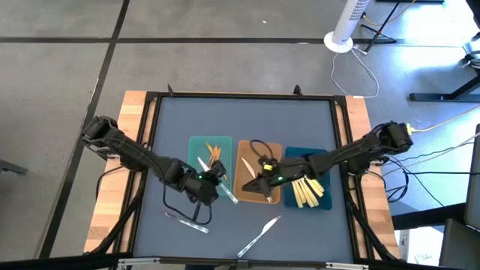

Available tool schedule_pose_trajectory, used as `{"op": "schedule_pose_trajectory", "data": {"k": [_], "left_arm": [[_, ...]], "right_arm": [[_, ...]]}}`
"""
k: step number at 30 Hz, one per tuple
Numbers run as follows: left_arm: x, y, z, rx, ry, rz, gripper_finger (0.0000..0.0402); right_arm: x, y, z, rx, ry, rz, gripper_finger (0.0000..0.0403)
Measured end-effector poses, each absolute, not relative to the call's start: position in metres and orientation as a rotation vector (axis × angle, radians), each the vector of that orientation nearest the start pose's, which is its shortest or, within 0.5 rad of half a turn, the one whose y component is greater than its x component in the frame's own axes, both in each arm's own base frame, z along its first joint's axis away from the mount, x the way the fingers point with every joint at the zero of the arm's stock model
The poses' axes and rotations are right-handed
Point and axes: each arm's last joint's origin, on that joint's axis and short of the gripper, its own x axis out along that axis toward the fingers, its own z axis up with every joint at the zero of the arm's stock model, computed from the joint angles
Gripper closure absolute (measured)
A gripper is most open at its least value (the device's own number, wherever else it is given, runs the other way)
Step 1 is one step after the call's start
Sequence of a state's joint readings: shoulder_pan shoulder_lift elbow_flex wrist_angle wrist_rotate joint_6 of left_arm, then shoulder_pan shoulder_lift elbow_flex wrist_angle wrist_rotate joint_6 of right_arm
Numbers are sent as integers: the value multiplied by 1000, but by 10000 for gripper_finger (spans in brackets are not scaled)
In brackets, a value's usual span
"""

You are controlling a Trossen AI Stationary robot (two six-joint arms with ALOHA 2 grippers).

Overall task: Sort silverware by color (type)
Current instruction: Put the blue knife into the orange bin

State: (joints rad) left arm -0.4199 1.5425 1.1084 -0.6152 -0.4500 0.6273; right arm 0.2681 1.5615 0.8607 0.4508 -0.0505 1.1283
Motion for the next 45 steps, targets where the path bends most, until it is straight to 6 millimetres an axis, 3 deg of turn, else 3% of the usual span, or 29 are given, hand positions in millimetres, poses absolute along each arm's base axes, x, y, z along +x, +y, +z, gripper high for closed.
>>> {"op": "schedule_pose_trajectory", "data": {"k": [6,13,33,45], "left_arm": [[289,-113,239,1040,911,-288,374],[293,-116,242,1056,855,-292,374],[301,-117,249,1111,764,-231,374],[305,-108,251,1135,766,-203,374]], "right_arm": [[348,97,236,1061,492,86,315],[360,101,234,1042,577,29,315],[358,100,230,1034,625,9,315],[358,101,230,1039,645,34,321]]}}
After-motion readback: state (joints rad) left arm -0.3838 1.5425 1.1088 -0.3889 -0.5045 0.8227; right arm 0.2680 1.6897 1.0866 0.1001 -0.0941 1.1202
